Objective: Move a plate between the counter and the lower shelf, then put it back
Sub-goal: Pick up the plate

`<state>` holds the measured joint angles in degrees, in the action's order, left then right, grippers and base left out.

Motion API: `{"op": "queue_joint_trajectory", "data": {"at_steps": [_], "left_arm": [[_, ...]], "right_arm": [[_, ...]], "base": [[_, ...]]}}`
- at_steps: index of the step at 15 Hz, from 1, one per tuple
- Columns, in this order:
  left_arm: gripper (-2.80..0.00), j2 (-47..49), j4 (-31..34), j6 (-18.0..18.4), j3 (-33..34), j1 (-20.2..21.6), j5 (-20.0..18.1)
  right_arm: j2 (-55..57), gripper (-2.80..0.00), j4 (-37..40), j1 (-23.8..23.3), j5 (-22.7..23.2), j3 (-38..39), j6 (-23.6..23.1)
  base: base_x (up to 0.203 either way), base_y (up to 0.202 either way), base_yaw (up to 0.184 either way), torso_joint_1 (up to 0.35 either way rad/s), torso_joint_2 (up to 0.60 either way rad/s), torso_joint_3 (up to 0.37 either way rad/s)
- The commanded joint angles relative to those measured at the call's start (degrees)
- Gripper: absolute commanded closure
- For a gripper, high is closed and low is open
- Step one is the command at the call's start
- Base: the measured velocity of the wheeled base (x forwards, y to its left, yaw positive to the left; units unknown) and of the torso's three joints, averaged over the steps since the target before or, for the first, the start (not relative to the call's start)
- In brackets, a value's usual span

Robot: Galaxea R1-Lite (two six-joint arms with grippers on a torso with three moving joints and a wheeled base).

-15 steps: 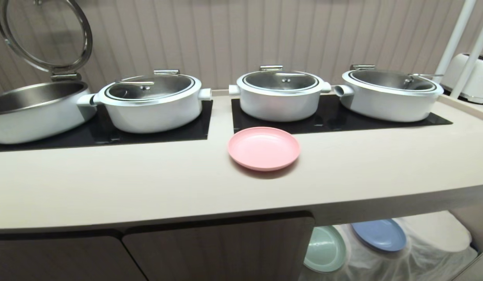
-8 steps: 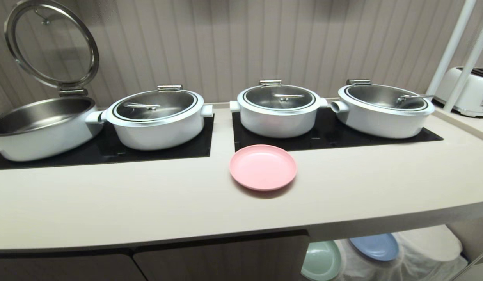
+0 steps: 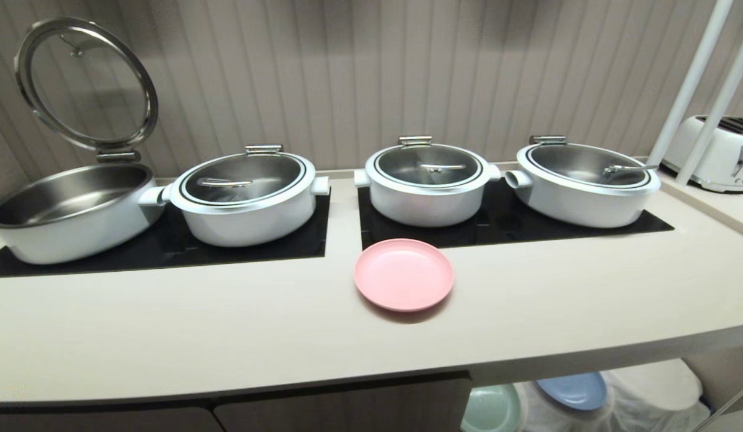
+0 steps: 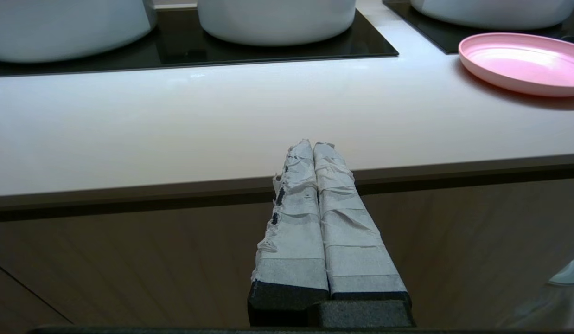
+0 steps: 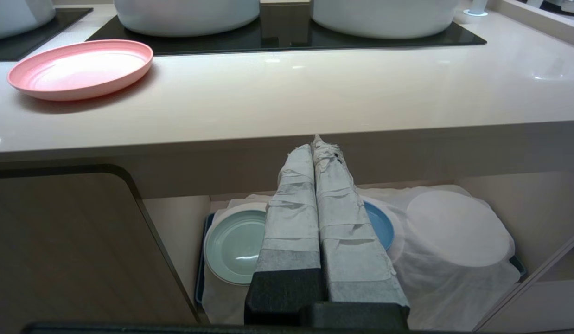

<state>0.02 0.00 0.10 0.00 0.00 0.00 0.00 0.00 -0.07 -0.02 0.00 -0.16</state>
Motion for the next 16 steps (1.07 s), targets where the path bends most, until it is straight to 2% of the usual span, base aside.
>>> {"op": "queue_joint_trajectory", "data": {"at_steps": [1, 9, 16], "left_arm": [[0.0, -0.02, 0.0, -0.01, 0.0, 0.0, 0.0], [0.0, -0.02, 0.0, -0.01, 0.0, 0.0, 0.0], [0.0, -0.02, 0.0, -0.1, 0.0, 0.0, 0.0]], "right_arm": [[0.0, 0.0, 0.0, 0.07, 0.02, 0.0, -0.02], [0.0, 0.0, 0.0, 0.05, 0.02, 0.0, -0.02], [0.0, 0.0, 0.0, 0.07, 0.02, 0.0, -0.02]], "base": [[0.0, 0.0, 0.0, 0.159, -0.32, -0.173], [0.0, 0.0, 0.0, 0.149, -0.31, -0.157], [0.0, 0.0, 0.0, 0.0, 0.0, 0.0]]}}
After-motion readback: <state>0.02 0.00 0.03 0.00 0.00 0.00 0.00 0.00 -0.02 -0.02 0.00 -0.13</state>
